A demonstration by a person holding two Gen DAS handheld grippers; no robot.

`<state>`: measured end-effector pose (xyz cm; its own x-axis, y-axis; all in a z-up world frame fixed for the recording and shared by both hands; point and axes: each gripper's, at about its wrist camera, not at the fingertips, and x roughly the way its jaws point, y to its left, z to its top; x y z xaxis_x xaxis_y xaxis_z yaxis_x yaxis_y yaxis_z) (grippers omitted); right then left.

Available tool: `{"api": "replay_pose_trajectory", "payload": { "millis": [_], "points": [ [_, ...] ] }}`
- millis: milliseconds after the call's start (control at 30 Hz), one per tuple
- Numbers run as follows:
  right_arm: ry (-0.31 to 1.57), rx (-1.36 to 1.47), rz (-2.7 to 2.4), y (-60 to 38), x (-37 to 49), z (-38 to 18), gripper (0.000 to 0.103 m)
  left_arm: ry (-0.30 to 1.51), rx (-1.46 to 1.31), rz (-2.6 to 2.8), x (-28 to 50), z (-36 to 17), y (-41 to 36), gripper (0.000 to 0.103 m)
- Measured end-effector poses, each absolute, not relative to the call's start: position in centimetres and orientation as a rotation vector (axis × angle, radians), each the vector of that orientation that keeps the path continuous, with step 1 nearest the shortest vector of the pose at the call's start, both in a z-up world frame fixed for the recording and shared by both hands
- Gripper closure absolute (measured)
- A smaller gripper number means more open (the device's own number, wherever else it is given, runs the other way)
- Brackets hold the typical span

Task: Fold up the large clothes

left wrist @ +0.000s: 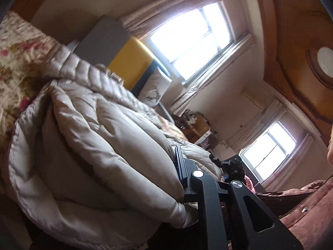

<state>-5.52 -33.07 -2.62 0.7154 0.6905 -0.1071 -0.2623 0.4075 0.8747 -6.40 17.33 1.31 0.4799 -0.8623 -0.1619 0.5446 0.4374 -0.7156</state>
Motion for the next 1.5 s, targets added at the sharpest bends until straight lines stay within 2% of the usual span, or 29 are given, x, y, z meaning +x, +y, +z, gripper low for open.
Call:
{"api": "replay_pose_trajectory", "payload": {
  "millis": [400, 600, 767, 1133, 1500],
  "points": [
    [0.318, 1.031, 0.753, -34.9, -9.7, 2.1, 0.089, 0.445, -0.715, -1.050, -10.7, 6.7, 18.0, 0.088],
    [0.234, 1.085, 0.864, -35.5, -12.2, 2.6, 0.089, 0.426, -0.780, -1.103, -12.2, 8.0, 18.2, 0.088],
    [0.248, 1.134, 0.865, -36.2, -10.2, 2.2, 0.089, 0.466, -0.796, -1.087, -10.9, 7.6, 18.0, 0.088],
    [0.372, 1.286, 0.731, -37.3, -0.5, 0.8, 0.089, 0.616, -0.708, -0.981, -0.1, 8.2, 15.4, 0.086],
    [0.440, 1.354, 0.542, -38.4, 8.6, -4.8, 0.086, 0.753, -0.631, -0.750, 11.4, 3.2, 13.4, 0.077]
  ]
}}
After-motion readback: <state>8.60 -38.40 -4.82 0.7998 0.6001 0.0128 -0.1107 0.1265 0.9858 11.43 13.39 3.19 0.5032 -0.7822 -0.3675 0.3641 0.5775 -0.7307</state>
